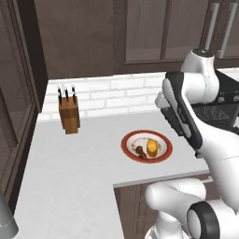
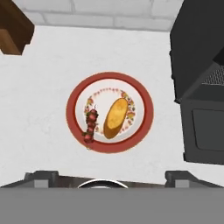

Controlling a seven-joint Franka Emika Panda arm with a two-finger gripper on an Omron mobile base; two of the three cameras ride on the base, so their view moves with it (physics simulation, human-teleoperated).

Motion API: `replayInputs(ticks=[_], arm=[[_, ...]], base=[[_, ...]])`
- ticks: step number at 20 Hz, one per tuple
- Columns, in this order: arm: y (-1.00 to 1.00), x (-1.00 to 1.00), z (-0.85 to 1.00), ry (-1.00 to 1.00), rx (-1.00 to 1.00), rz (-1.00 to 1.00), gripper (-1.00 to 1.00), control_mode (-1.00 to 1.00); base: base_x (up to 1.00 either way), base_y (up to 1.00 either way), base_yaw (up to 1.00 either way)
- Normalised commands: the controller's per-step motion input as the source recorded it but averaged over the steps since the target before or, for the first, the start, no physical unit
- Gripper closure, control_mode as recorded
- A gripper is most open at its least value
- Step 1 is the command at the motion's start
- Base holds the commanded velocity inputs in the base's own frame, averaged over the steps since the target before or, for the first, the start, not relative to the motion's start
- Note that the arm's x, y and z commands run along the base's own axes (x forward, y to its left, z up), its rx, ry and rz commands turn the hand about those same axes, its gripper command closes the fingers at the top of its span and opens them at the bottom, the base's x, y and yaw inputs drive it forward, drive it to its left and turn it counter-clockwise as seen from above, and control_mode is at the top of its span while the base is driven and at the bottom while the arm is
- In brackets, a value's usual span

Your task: Pick up the kebab skewer and baguette bread, and place them inside the toaster oven. Close the toaster oven door and start by setting the timer.

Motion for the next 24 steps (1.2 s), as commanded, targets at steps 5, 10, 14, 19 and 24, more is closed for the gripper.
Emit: replayInputs(ticks=[5,10,14,19,24], arm=[[-0.82,-0.18,-0.01,-0.07,0.00,0.12,-1.00,-1.00],[-0.83,-0.16,-0.12,-0.11,0.00,0.07,-1.00,-1.00],[-0.46,-0.07,-0.25,-0.11,0.00,-0.04,-1.00,-1.00],[-0.45,0.00,-0.24,-0.08,0.00,-0.16,-1.00,-1.00],[-0.70,0.00,-0.24,-0.11,0.00,-0.16,-1.00,-1.00]], base=[[0.00,0.00,0.00],[0.00,0.00,0.00],[0.00,0.00,0.00],[0.00,0.00,0.00],[0.00,0.00,0.00]])
